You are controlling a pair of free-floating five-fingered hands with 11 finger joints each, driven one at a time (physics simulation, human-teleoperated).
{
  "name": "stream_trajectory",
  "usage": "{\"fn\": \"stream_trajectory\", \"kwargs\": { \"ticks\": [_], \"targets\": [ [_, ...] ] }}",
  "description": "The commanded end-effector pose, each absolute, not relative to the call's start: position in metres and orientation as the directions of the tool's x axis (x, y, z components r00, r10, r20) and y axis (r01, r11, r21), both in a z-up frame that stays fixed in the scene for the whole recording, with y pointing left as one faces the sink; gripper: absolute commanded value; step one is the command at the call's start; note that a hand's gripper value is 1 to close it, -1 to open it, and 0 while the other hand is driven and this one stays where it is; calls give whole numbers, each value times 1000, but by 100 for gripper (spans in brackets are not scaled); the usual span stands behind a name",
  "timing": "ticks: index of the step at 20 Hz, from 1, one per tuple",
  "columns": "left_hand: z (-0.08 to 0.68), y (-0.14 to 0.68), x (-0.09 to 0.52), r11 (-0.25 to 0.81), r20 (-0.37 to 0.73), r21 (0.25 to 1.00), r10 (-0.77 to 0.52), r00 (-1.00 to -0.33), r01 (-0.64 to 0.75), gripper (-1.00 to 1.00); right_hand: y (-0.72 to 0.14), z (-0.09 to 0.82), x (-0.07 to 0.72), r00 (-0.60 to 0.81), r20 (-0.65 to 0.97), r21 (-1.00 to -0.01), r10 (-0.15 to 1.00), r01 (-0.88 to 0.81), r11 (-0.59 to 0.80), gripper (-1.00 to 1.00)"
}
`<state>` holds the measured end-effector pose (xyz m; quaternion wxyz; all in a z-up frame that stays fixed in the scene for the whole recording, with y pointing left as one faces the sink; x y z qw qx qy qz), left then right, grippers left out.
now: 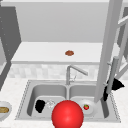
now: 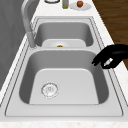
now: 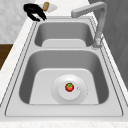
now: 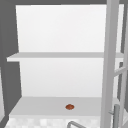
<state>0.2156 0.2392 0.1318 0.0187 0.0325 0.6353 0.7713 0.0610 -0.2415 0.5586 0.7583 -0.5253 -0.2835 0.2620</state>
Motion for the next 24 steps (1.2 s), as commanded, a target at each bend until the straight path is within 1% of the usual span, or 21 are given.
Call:
{"fn": "stream_trajectory", "kwargs": {
  "ticks": [1,12,24],
  "targets": [
    [132,239,216,-192,26,981,70,-997,12,0,-224,567,75,737,138,-943,661,-106,316,-100],
    [132,239,216,-192,26,981,70,-997,12,0,-176,564,123,811,100,-949,576,-97,302,-100],
    [132,239,216,-192,26,981,70,-997,12,0,-119,557,186,890,36,-959,455,-98,268,-100]
  ]
}}
